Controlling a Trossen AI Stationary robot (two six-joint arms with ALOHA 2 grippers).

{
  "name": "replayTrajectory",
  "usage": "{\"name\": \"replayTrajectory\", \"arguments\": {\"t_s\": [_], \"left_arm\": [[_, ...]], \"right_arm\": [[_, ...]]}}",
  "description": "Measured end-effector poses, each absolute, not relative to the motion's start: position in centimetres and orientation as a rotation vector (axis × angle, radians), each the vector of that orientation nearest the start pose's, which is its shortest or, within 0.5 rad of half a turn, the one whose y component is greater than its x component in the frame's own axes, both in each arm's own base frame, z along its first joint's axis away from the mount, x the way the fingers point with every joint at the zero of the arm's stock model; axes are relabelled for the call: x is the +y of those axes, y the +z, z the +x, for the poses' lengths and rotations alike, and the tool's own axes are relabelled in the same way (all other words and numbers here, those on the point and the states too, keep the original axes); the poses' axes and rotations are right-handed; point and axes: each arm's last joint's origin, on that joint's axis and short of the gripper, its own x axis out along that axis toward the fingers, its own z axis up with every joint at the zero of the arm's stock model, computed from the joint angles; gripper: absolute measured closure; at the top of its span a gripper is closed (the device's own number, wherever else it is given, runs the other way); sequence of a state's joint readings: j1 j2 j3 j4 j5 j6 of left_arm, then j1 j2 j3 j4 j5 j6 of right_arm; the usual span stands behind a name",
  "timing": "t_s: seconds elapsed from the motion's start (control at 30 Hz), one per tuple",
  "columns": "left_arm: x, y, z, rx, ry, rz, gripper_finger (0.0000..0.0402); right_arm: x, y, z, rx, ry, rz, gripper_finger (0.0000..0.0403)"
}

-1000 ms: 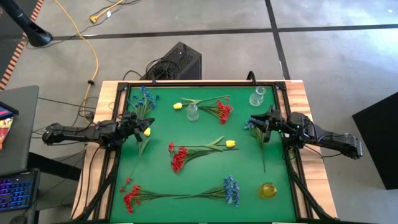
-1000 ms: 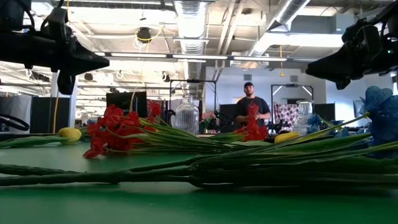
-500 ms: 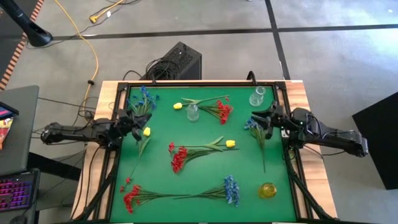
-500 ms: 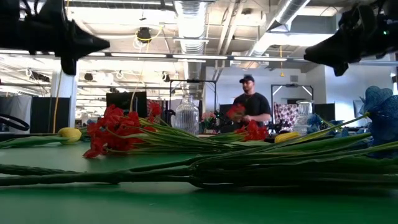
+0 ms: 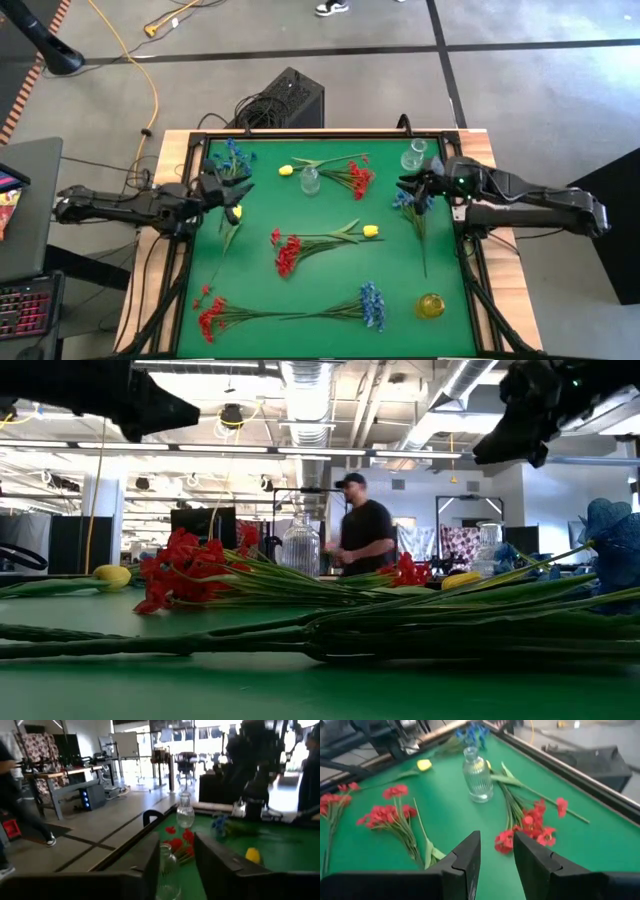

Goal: Sort flowers into vase by color
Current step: Put the right blue flowers into the right transparent vase

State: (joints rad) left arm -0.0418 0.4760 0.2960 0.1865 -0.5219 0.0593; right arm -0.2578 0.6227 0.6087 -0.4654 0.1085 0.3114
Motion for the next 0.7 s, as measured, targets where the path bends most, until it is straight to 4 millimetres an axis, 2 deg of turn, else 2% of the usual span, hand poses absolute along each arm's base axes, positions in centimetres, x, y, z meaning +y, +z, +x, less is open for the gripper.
{"name": "replayTrajectory", "arguments": {"t_s": [0.2, 0.37, 0.57, 0.7], "left_arm": [[0.8, 25.5, 14.4, 0.087, 0.468, 0.042, 0.0211], [0.8, 26.2, 15.0, 0.12, 0.468, 0.048, 0.0187], [0.8, 26.4, 15.1, 0.112, 0.467, 0.076, 0.0187], [0.8, 26.5, 15.1, 0.107, 0.458, 0.092, 0.0187]], "right_arm": [[-4.0, 29.3, 14.1, 0.573, -0.476, 0.421, 0.026], [-4.1, 30.7, 14.6, 0.78, -0.56, 0.544, 0.026], [-3.3, 29.4, 15.3, 1.069, -0.647, 0.77, 0.026], [-2.4, 27.6, 15.9, 1.239, -0.716, 0.781, 0.026]]}}
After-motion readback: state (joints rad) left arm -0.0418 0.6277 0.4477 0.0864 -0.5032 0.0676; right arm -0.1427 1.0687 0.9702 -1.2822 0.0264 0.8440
